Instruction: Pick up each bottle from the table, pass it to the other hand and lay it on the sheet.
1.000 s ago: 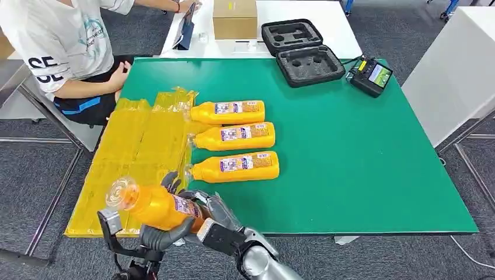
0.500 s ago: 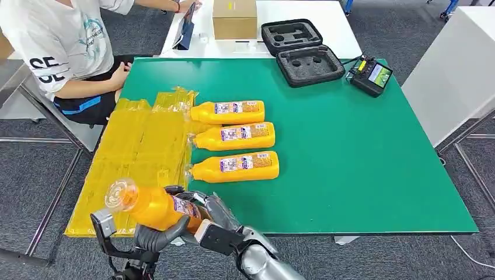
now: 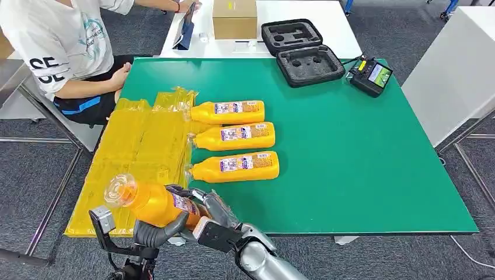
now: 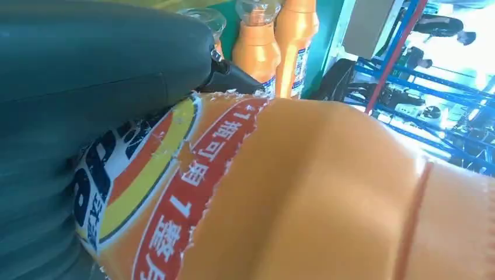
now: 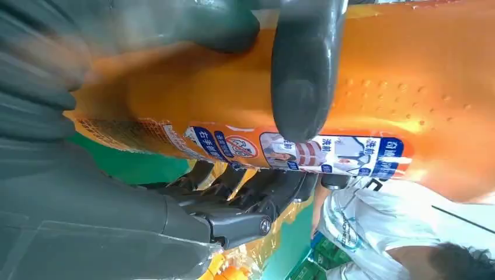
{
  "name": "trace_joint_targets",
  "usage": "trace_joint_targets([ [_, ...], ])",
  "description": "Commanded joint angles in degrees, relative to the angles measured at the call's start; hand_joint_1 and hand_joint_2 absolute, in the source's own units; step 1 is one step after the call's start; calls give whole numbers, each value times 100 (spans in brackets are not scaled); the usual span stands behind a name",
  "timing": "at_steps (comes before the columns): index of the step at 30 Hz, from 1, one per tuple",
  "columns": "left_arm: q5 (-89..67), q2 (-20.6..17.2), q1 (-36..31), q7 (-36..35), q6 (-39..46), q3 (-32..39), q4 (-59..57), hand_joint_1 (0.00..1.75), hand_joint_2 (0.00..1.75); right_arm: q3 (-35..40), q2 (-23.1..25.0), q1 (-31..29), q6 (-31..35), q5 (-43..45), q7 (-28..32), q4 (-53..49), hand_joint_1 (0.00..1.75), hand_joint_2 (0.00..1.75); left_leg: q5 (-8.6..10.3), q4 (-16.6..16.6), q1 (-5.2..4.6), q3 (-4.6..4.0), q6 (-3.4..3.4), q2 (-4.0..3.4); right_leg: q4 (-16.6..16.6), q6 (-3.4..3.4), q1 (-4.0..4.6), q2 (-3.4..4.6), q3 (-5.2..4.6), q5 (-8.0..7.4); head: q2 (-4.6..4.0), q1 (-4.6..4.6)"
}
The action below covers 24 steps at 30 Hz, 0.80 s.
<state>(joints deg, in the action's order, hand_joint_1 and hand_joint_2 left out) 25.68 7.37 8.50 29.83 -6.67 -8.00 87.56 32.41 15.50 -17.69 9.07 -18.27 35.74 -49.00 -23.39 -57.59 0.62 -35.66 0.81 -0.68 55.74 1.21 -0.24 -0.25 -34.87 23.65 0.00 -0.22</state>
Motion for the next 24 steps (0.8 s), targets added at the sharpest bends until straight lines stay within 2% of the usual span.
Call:
trace_joint_targets([
  [1,21,66,-377,-16,8,-154,-245,175,175,203,-49,13,-31,-45,-57,392,175,175,-4,8,1,23,-2,26,-6,-2,1,-20,30,11,0,0],
  [9,117,29,-334,17,113,-197,-233,175,175,311,-68,23,162,-213,-118,359,175,175,-1,5,2,13,-1,17,-6,-1,2,-14,18,6,0,0],
  [10,112,24,-313,29,168,-192,-207,175,175,318,-65,33,263,-272,-161,334,0,175,-4,7,1,21,-1,21,-7,-2,1,-17,27,10,0,0],
  [12,31,21,-291,64,306,-171,-169,175,175,313,-78,67,373,-287,-130,200,0,175,-10,8,1,37,-2,29,-7,-3,1,-22,45,19,0,0],
  [13,-66,18,-285,118,428,-163,-131,175,175,308,-110,104,331,-225,-126,-8,0,0,-4,8,1,22,-2,21,-6,-2,0,-16,27,10,0,2],
  [15,-279,18,-297,212,699,-137,-92,175,175,296,-201,184,341,-139,-71,-465,0,0,-26,5,0,64,-4,33,-2,-5,-1,-20,71,36,0,0],
  [16,-537,17,-309,317,973,-118,-74,175,175,278,-276,262,413,-108,8,-849,0,0,-4,5,0,15,-1,17,-2,-1,-1,-11,20,9,0,-2],
  [18,-1034,25,-316,503,1536,-65,-24,175,175,242,-393,419,516,-46,77,-1555,0,0,-9,2,0,21,-1,25,1,-1,-1,-18,28,16,0,0],
  [19,-1519,71,-327,689,2122,33,16,175,175,124,-396,547,805,138,411,-2163,0,0,-5,-3,1,5,-1,25,3,-1,1,-19,13,12,0,0],
  [21,-1714,84,-338,721,2380,124,56,175,175,135,-466,625,1013,112,241,-2759,0,0,-7,-9,2,-2,-1,28,10,-1,1,-22,7,14,0,0],
  [22,-2238,116,-348,912,2922,218,82,175,175,123,-474,666,1481,10,376,-3003,0,0,-12,-8,0,10,0,36,10,-1,-1,-28,21,22,0,2],
  [23,-2504,113,-352,967,3178,258,116,171,175,180,-513,673,1634,-48,359,-3104,0,0,-9,-8,0,4,0,23,8,0,-1,-17,13,16,0,0],
  [24,-2694,104,-350,1002,3332,291,148,175,175,205,-538,684,1688,-48,348,-3147,0,0,-6,-8,0,-7,0,19,8,0,0,-11,4,10,0,2],
])
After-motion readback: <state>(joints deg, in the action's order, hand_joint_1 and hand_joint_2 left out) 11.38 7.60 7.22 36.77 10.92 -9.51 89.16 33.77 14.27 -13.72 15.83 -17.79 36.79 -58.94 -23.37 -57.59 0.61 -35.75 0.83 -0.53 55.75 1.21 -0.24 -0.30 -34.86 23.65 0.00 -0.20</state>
